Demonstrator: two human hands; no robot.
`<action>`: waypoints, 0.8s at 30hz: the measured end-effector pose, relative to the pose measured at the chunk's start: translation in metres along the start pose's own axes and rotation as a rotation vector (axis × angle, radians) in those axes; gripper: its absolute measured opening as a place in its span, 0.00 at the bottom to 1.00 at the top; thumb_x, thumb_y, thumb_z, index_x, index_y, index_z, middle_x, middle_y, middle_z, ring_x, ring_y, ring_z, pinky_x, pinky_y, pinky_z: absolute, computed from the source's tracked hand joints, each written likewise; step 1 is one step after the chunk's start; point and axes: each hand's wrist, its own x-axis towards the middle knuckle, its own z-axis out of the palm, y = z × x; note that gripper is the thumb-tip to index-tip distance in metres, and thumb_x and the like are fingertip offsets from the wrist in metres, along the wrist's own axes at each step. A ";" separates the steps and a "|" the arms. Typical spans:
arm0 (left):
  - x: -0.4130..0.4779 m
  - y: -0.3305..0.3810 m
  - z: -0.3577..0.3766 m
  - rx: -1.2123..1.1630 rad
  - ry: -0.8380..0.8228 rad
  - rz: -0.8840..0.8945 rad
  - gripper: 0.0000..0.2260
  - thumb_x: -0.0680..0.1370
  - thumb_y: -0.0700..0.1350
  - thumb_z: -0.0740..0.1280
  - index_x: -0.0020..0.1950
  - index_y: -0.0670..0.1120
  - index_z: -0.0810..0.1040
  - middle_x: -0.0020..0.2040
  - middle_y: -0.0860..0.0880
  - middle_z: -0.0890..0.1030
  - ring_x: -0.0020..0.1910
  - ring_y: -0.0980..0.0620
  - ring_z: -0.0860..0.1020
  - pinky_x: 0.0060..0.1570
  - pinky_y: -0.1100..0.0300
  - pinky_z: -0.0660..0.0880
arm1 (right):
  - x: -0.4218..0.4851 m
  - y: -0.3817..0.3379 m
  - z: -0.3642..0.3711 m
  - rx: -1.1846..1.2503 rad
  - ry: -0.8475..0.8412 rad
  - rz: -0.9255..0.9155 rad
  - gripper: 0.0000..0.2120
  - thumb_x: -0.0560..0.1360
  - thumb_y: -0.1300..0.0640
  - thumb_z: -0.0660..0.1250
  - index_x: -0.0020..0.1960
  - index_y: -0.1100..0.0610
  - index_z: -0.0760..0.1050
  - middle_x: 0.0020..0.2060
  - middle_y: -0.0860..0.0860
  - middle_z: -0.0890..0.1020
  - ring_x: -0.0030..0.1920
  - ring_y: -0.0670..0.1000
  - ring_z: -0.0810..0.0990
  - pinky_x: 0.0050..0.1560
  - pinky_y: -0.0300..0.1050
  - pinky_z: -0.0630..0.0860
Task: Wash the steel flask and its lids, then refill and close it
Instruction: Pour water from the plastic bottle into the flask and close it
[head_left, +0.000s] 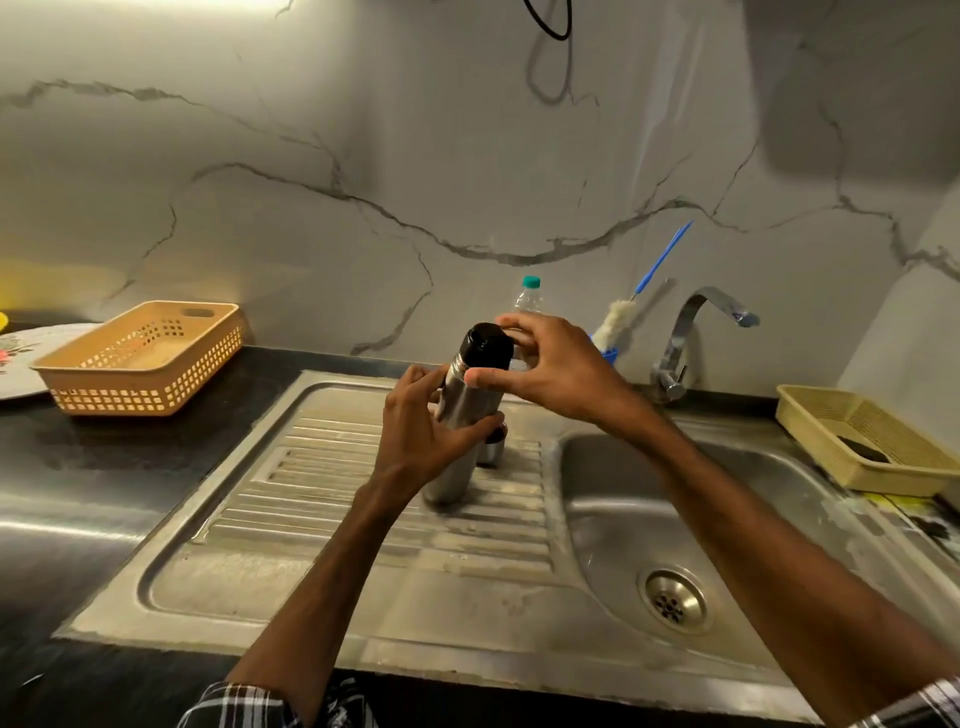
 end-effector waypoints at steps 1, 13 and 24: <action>0.002 -0.002 -0.002 -0.008 0.003 -0.005 0.32 0.65 0.67 0.77 0.61 0.48 0.82 0.49 0.49 0.79 0.48 0.54 0.77 0.45 0.52 0.81 | -0.001 0.011 -0.002 0.142 -0.060 0.067 0.45 0.66 0.34 0.74 0.75 0.55 0.66 0.70 0.51 0.75 0.68 0.49 0.75 0.66 0.48 0.75; 0.002 -0.001 -0.003 0.005 -0.012 0.013 0.28 0.66 0.63 0.79 0.58 0.49 0.80 0.49 0.53 0.77 0.48 0.59 0.74 0.44 0.61 0.78 | 0.012 0.129 0.090 -0.058 -0.206 0.297 0.51 0.64 0.47 0.82 0.78 0.56 0.59 0.75 0.54 0.68 0.73 0.55 0.68 0.70 0.55 0.70; 0.001 -0.004 -0.002 0.002 -0.002 0.029 0.26 0.66 0.57 0.82 0.58 0.47 0.80 0.49 0.53 0.75 0.48 0.64 0.73 0.43 0.75 0.72 | 0.021 0.121 0.103 0.201 -0.022 0.292 0.29 0.64 0.53 0.82 0.62 0.52 0.75 0.51 0.44 0.79 0.54 0.46 0.77 0.47 0.36 0.72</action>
